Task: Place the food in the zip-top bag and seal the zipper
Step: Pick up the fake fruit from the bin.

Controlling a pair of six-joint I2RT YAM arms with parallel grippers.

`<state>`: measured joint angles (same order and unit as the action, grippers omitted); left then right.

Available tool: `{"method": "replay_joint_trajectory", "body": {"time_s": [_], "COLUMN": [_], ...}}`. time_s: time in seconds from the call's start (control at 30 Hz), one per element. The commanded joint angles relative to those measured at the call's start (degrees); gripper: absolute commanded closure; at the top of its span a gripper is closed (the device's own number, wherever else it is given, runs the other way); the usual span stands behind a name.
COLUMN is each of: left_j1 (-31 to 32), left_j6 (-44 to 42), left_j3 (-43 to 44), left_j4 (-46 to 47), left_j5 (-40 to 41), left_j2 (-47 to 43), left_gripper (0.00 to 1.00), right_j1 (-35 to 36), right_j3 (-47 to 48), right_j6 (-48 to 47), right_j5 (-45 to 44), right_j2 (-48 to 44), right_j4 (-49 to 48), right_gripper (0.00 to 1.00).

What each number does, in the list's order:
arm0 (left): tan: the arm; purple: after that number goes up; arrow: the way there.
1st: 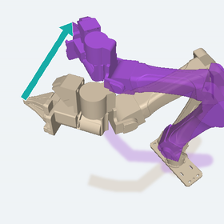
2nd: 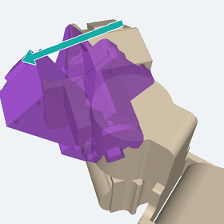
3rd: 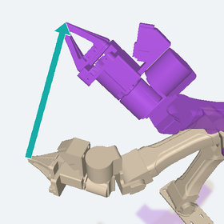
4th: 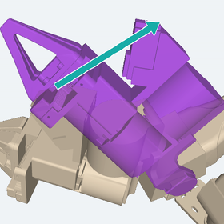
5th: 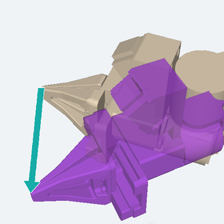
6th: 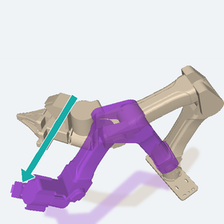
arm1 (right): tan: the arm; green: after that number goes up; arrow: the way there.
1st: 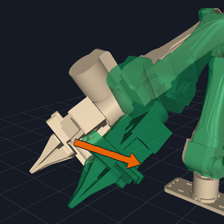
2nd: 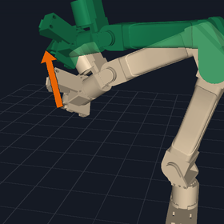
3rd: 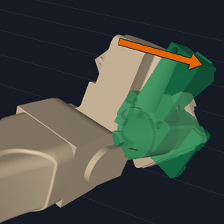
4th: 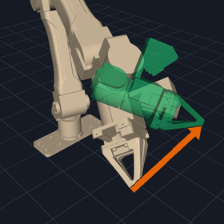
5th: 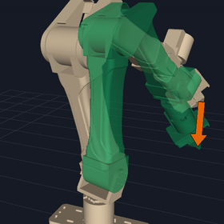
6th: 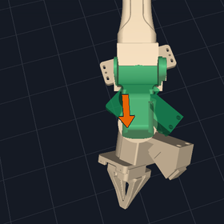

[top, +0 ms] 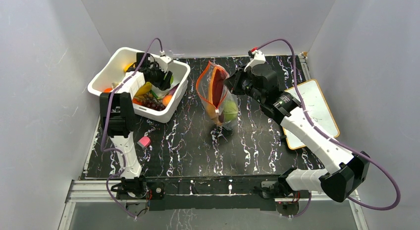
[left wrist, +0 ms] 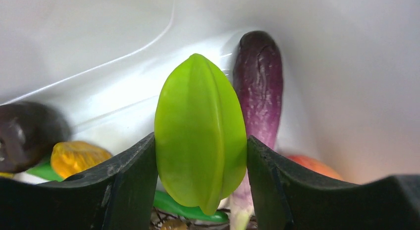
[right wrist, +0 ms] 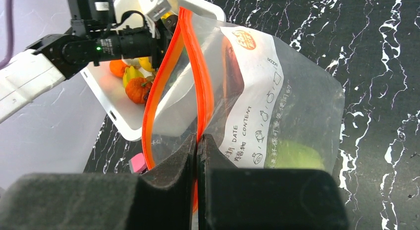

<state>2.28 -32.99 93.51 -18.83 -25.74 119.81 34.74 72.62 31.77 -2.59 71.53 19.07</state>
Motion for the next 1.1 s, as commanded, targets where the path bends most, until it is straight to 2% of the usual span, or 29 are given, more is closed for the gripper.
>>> {"method": "replay_joint_trajectory", "body": {"time_s": [0.0, 0.3, 0.5, 0.57, 0.77, 1.07], "left_j1": [0.27, 0.29, 0.35, 0.35, 1.12, 7.38], "left_j6": [7.13, 18.01, 26.50, 30.79, 55.48, 64.87], "left_j3": [-2.60, -5.18, -9.68, -11.05, -13.58, -12.13], "left_j4": [3.45, 3.54, 7.51, 8.81, 14.12, 13.56], "left_j5": [-1.86, -3.69, -10.39, -11.75, -16.80, -19.53], "left_j2": [-9.11, -18.49, -26.59, -28.85, -31.09, -34.00], "left_gripper": [0.70, 0.74, 0.74, 0.73, 0.76, 0.77], "right_j1": [-0.03, -0.06, -0.05, -0.04, -0.02, -0.03], "right_j3": [-0.36, -1.32, -1.09, -1.15, -0.91, -0.46], "right_j6": [1.38, 3.33, 4.11, 4.50, 5.62, 7.05], "right_j5": [0.26, 1.03, 0.14, -0.04, -0.41, -1.77], "right_j2": [-2.71, -1.54, 0.52, 1.15, 3.09, 4.97], "right_j4": [-5.76, -7.60, -9.92, -10.62, -12.50, -14.68], "right_gripper": [1.00, 1.00, 1.00, 1.00, 1.00, 1.00]}}
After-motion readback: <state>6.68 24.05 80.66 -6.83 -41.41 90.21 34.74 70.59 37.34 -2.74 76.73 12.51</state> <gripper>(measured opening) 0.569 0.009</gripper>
